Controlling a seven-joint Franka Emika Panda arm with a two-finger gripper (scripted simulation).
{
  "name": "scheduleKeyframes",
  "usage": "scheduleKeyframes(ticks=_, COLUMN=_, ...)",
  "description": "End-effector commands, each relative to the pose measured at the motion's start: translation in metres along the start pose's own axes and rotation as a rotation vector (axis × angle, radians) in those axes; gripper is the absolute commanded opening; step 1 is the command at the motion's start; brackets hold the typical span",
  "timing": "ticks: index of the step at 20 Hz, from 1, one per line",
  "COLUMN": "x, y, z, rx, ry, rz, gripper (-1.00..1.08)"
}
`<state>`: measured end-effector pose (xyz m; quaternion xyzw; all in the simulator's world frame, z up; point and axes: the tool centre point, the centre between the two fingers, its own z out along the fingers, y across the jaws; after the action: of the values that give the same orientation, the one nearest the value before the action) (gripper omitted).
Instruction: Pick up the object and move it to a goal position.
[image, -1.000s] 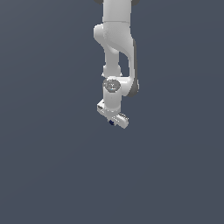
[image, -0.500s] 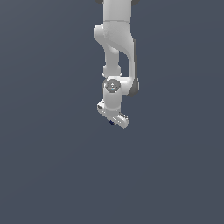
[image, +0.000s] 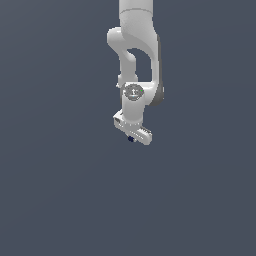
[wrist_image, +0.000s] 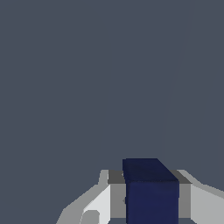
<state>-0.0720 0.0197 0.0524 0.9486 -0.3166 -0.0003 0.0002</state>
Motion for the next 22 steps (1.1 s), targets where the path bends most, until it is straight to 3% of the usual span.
scheduleKeyframes(ticks=1, x=0.001, y=-0.01, z=-0.017, rx=0.0, ry=0.001, rz=0.0, gripper=-1.0)
scheduleKeyframes(ticks=22, x=0.019, y=-0.12, z=-0.188, rx=0.0, ry=0.001, rz=0.0, gripper=-1.0)
